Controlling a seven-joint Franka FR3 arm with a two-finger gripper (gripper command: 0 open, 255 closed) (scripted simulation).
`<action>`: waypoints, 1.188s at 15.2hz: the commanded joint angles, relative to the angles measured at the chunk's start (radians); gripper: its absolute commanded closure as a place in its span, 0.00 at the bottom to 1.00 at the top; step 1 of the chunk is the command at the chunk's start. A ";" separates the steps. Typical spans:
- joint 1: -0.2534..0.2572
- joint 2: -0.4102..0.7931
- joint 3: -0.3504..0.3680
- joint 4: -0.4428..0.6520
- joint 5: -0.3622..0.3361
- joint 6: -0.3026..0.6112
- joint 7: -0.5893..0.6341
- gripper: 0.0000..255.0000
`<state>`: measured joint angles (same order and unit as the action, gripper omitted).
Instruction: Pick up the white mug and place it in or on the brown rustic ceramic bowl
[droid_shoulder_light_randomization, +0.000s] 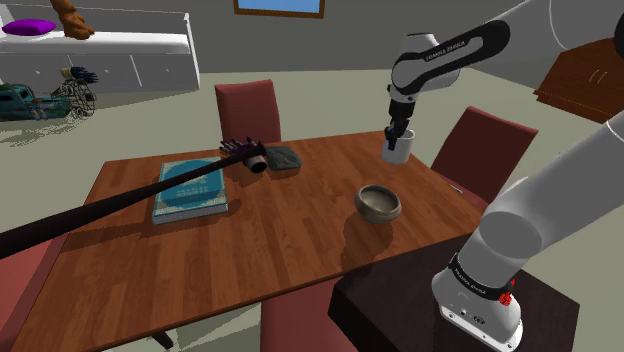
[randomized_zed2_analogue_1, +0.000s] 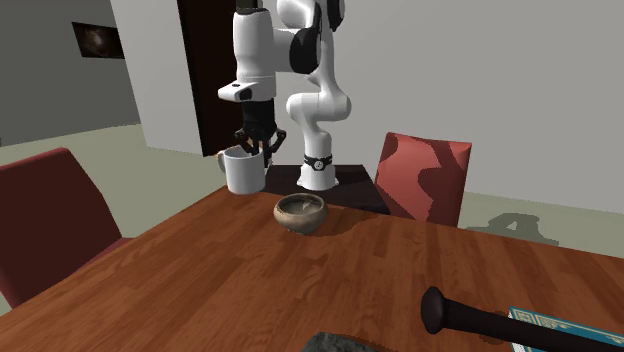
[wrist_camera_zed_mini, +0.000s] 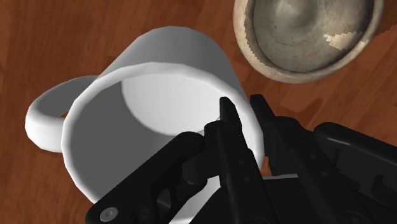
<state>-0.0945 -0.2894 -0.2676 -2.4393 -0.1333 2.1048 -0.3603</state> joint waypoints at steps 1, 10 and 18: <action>0.007 -0.052 0.021 -0.037 -0.004 -0.016 0.032 1.00; 0.065 -0.360 0.168 -0.248 0.039 -0.125 0.212 1.00; 0.078 -0.362 0.188 -0.342 0.051 -0.034 0.243 1.00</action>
<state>-0.0165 -0.6544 -0.0799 -2.7719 -0.0826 2.0571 -0.1191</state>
